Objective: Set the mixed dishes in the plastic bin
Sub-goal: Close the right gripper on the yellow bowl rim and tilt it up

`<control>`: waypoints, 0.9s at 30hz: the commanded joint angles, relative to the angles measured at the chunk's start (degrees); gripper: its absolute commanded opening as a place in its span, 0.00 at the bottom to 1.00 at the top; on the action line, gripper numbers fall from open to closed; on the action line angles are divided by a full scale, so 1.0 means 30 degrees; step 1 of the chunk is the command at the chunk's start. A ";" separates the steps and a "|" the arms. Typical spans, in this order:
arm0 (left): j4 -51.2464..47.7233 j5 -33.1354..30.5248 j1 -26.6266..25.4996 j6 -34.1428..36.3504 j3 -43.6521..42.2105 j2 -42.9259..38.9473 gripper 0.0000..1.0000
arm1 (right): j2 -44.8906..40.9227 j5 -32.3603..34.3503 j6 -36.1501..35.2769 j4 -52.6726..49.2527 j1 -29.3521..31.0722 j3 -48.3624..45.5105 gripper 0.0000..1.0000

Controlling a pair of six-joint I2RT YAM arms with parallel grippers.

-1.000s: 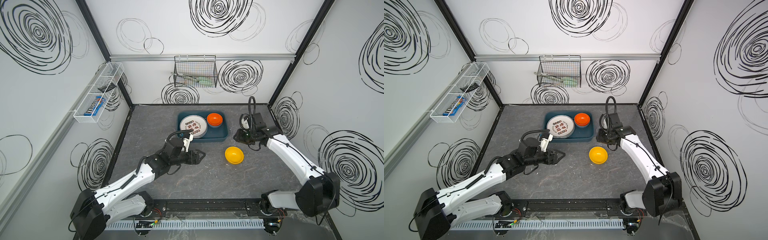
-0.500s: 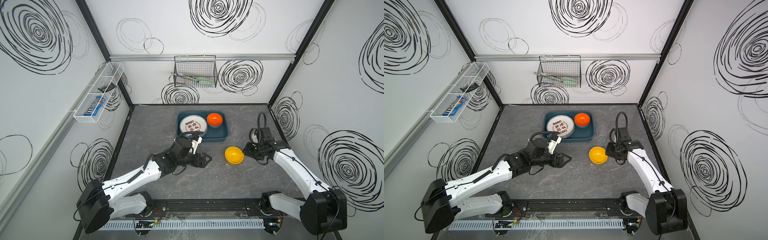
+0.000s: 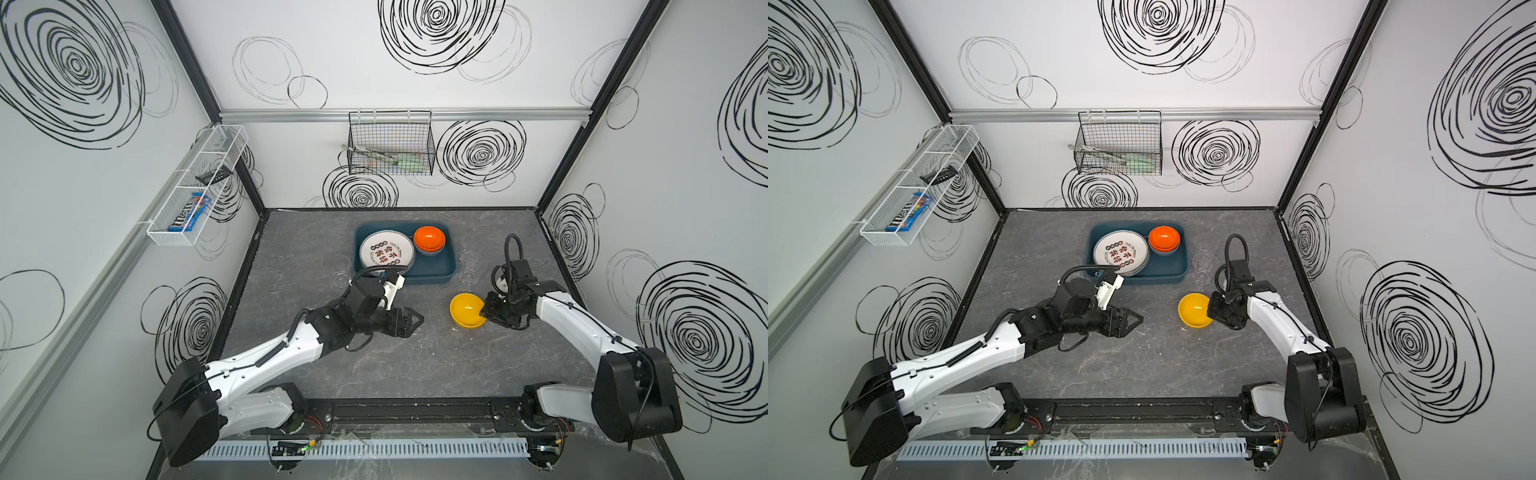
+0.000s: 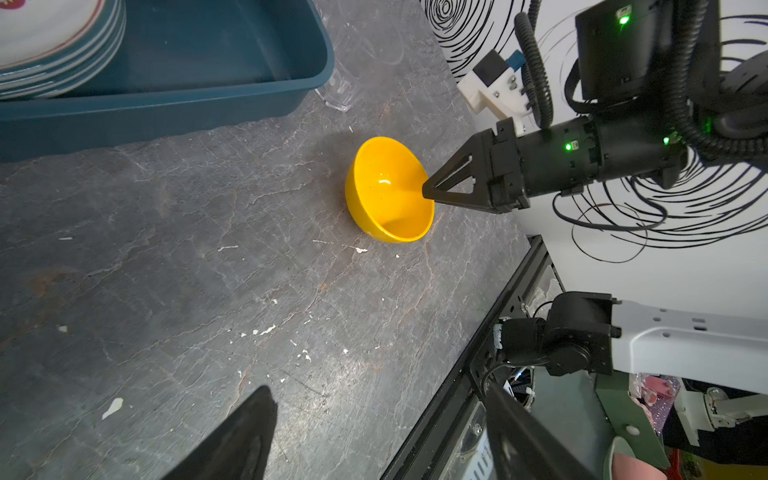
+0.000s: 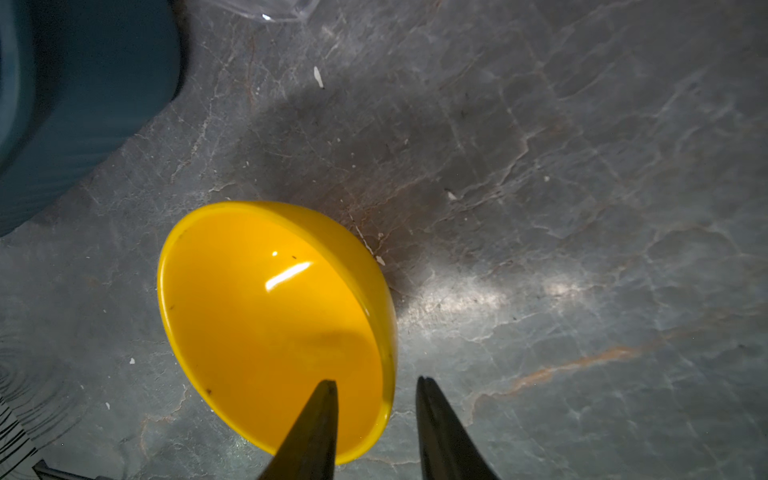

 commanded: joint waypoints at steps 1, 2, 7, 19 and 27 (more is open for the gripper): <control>0.0921 -0.0184 -0.0103 -0.0089 -0.0271 -0.0317 0.83 | 0.0274 -0.0123 0.0295 0.0602 -0.0017 -0.0402 0.31; 0.0935 -0.0182 -0.0114 -0.0111 -0.0326 -0.0333 0.83 | 0.0303 -0.0126 0.0297 0.0725 -0.0007 -0.0451 0.30; 0.1093 -0.0239 -0.0077 -0.0242 -0.0563 -0.0431 0.83 | 0.0465 0.0123 0.0242 0.0743 0.0078 -0.0483 0.22; 0.1388 -0.0147 0.0287 -0.0626 -0.1120 -0.0753 0.83 | 0.0772 0.1057 0.0267 0.0606 0.1123 -0.0121 0.09; 0.1620 0.0010 0.1208 -0.0872 -0.1876 -0.1780 0.83 | 0.1320 0.1773 0.0239 -0.0243 0.2776 0.1566 0.02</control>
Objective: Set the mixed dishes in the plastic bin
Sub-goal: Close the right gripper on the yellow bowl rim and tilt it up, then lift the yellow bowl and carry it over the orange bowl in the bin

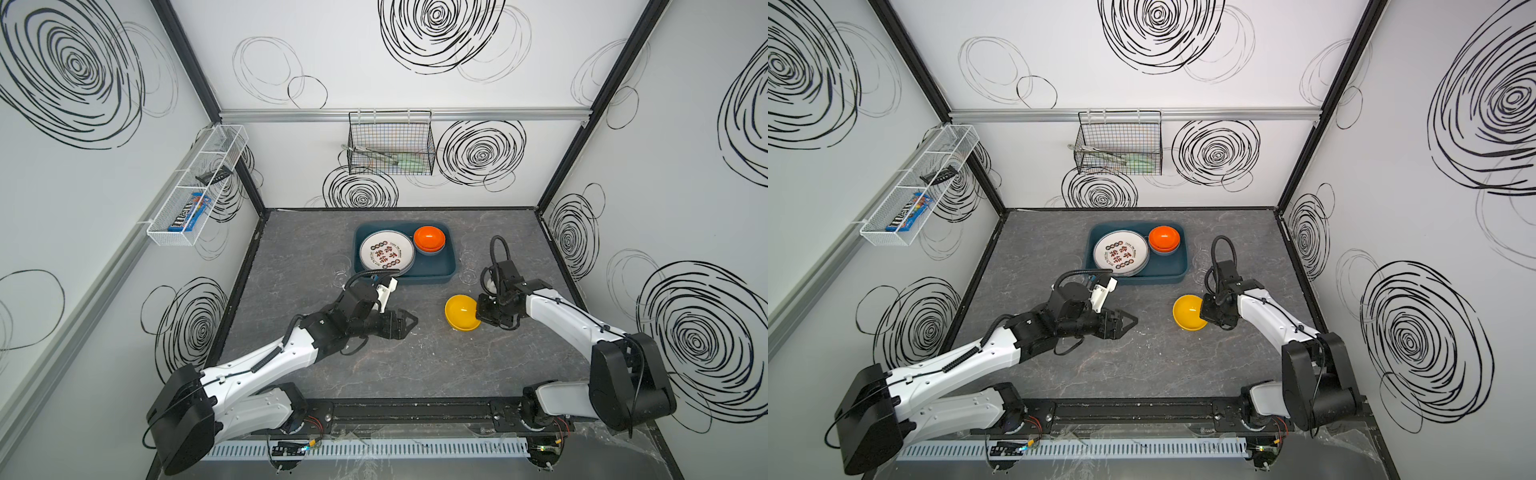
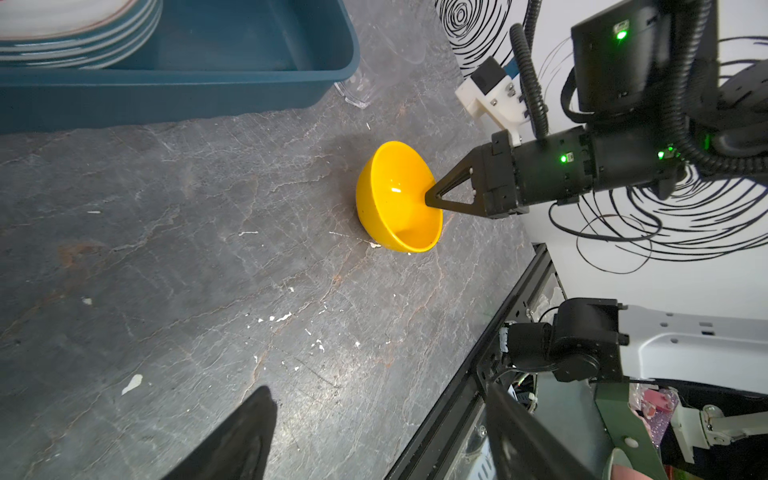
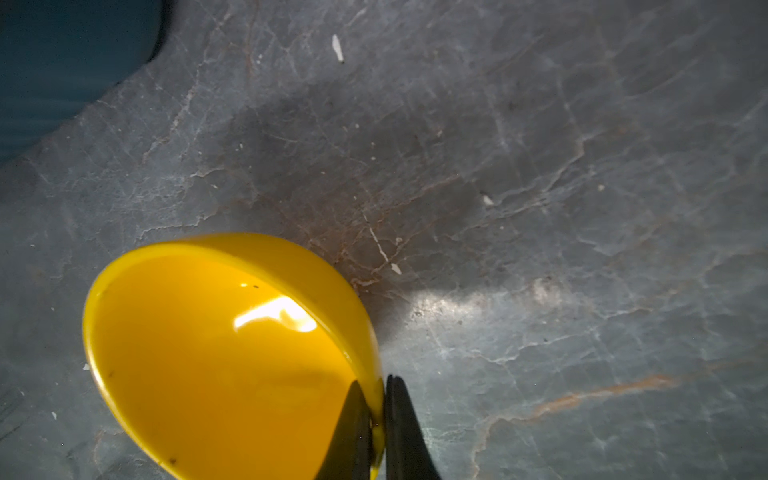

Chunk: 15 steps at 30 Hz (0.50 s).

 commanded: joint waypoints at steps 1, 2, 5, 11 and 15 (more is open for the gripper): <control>0.0962 0.0089 0.0647 -0.0268 -0.0400 -0.0710 0.83 | 0.0161 0.0413 0.0136 -0.0735 0.0778 0.1359 0.02; 0.0899 0.0177 0.0871 -0.0270 -0.0464 -0.0845 0.83 | 0.0220 0.0413 0.0135 -0.0829 0.0986 0.1604 0.02; 0.0569 0.0280 0.1563 -0.0271 -0.0561 -0.1314 0.83 | 0.0408 0.0385 0.0108 -0.1064 0.1507 0.2383 0.01; 0.0231 0.0136 0.2868 -0.0532 -0.0872 -0.2440 0.83 | 0.1113 0.0296 -0.0319 -0.1852 0.2324 0.4287 0.00; -0.0159 0.0139 0.3557 -0.0590 -0.0880 -0.2840 0.83 | 0.1578 0.0241 -0.0779 -0.2322 0.2501 0.5716 0.00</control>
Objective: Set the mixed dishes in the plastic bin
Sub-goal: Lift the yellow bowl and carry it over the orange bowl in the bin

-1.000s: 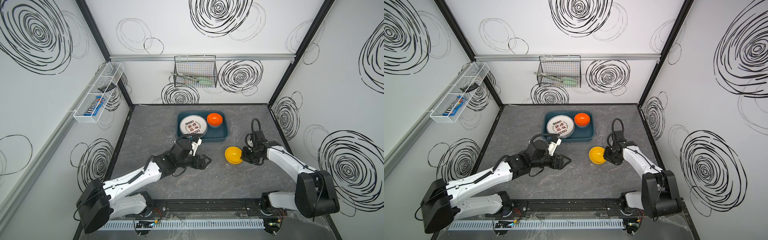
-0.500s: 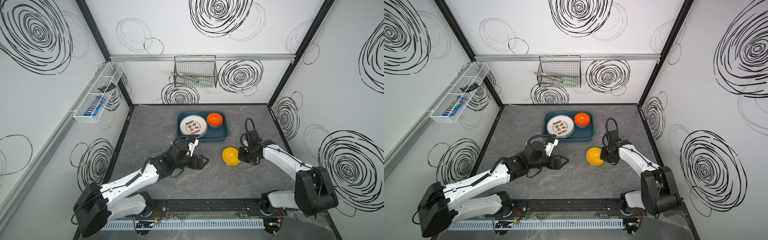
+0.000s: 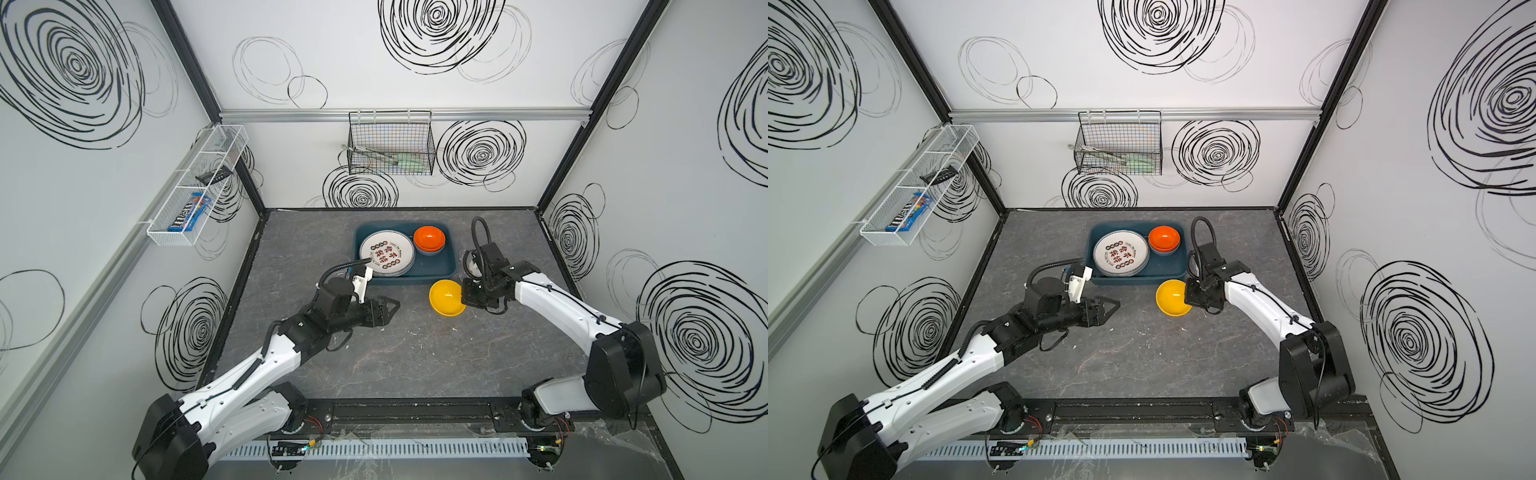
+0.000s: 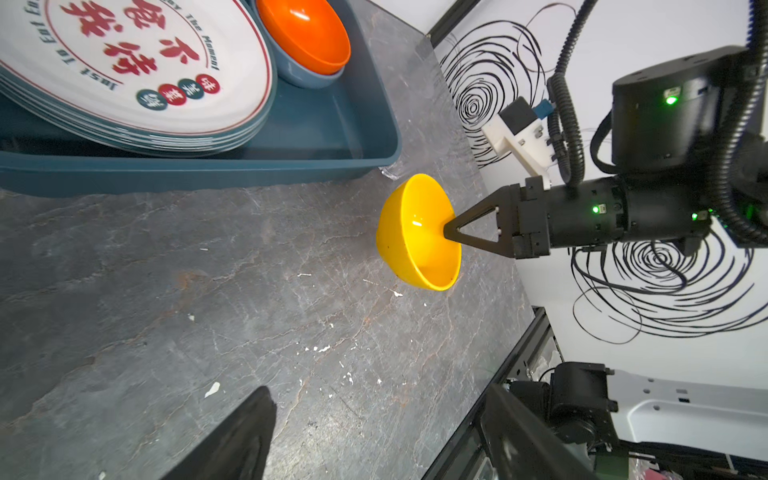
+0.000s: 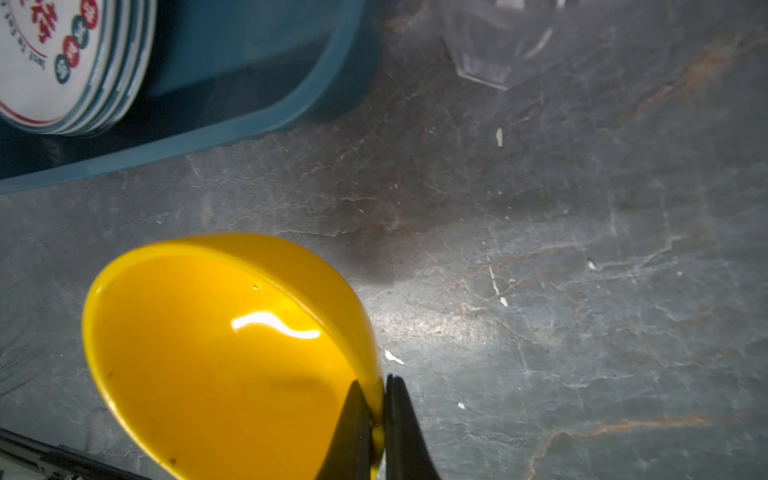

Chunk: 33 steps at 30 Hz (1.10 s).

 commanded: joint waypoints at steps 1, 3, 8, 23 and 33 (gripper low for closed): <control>0.0061 0.0041 0.0559 -0.0197 -0.0203 -0.0500 0.83 | 0.0298 -0.0024 -0.0540 -0.0959 0.0160 0.1437 0.00; -0.0039 0.0070 0.0779 -0.0237 -0.0203 -0.0626 0.83 | 0.0619 -0.0028 -0.0760 -0.1206 0.0160 0.2188 0.00; -0.0277 0.0128 0.1285 -0.0424 -0.0094 -0.0698 0.83 | 0.1572 -0.0027 -0.1360 -0.1807 0.0157 0.4115 0.00; -0.0902 0.0099 0.2108 -0.0664 0.0350 -0.0798 0.84 | 0.5268 -0.0158 -0.2040 -0.2982 -0.0952 1.0235 0.00; -0.0989 0.0216 0.2282 -0.0666 0.0664 -0.0642 0.84 | 0.8165 -0.0347 -0.1735 -0.3370 -0.2176 1.3700 0.00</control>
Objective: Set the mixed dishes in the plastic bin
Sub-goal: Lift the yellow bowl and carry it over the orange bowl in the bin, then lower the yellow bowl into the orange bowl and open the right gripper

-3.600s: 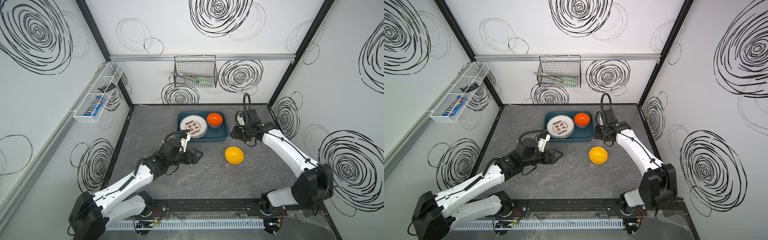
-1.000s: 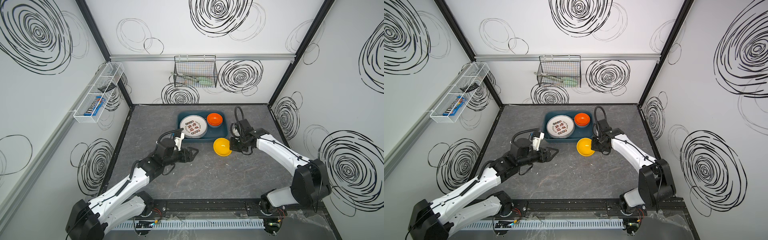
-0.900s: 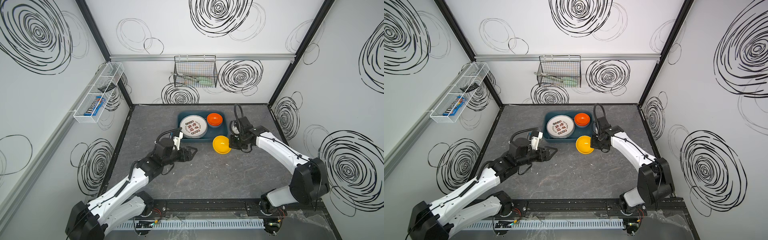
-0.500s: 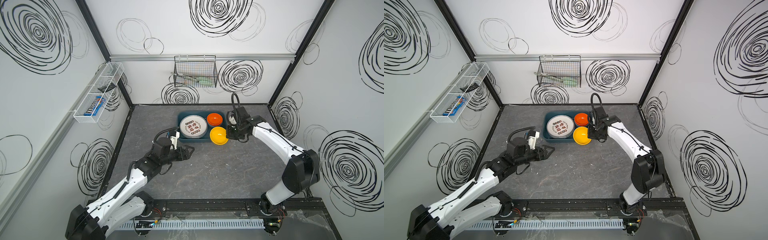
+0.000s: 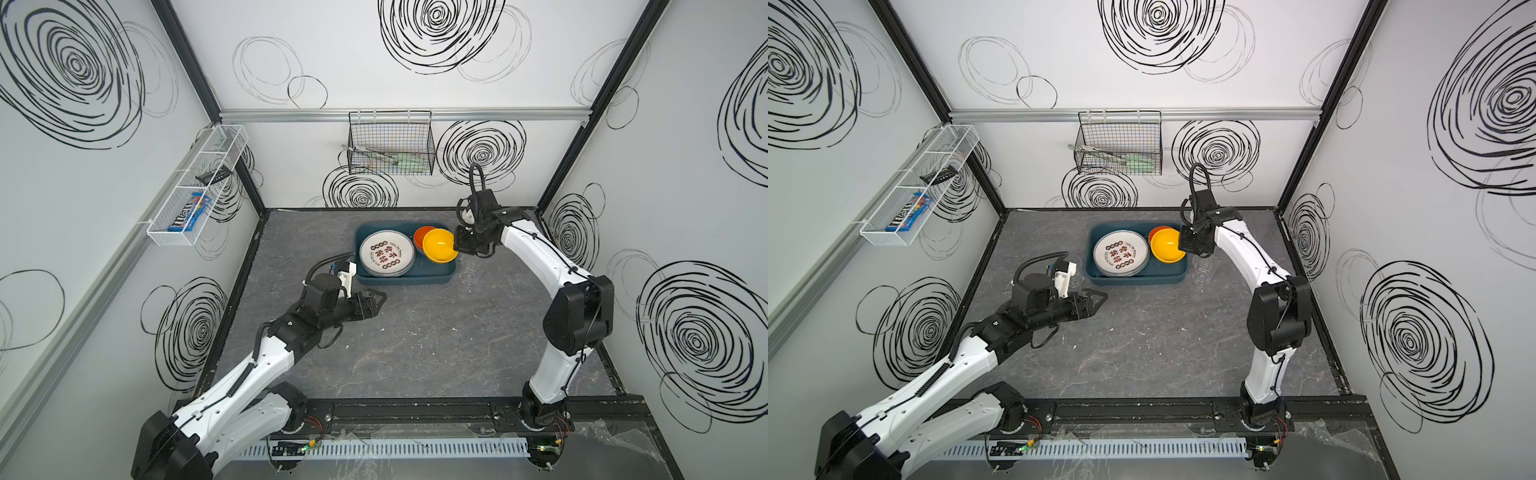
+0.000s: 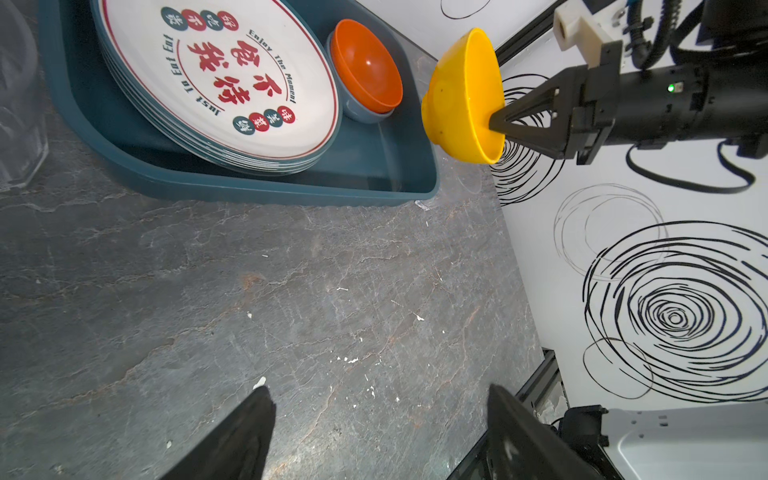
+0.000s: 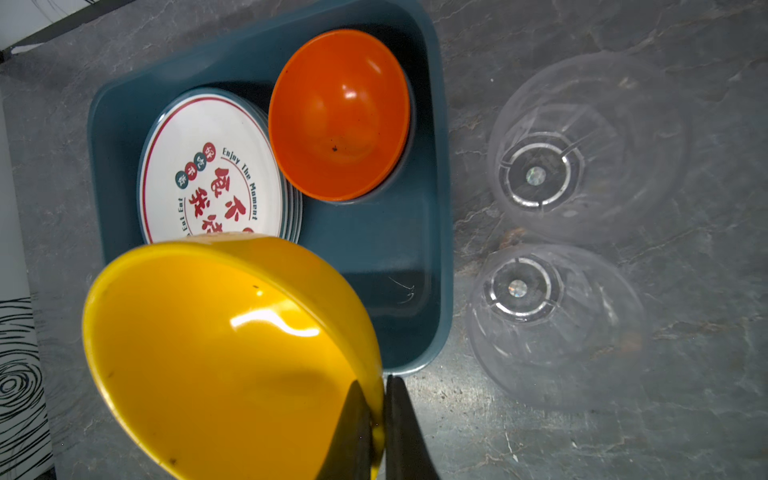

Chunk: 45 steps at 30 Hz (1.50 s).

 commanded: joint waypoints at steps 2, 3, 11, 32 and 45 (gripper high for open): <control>0.0271 0.0235 0.0240 -0.0098 0.0567 0.0076 0.84 | 0.0940 -0.0117 0.0340 -0.0538 -0.0288 0.1619 0.00; 0.0260 0.0260 0.0265 -0.0098 0.0568 0.0085 0.84 | 0.1160 -0.0085 0.0409 -0.0493 -0.0340 0.1845 0.00; 0.0184 0.0290 0.0465 -0.0097 0.0653 0.0106 0.84 | 0.3544 0.0262 0.0535 -0.1156 -0.0602 0.4687 0.00; 0.0013 0.0056 0.0553 -0.0328 0.0717 0.0083 0.84 | 0.8880 0.0304 0.0288 -0.2479 -0.1005 1.1206 0.00; 0.0220 0.0055 0.0551 -0.0711 0.0392 0.0047 0.84 | 1.0688 -0.0201 0.0183 -0.2364 -0.1018 1.2836 0.00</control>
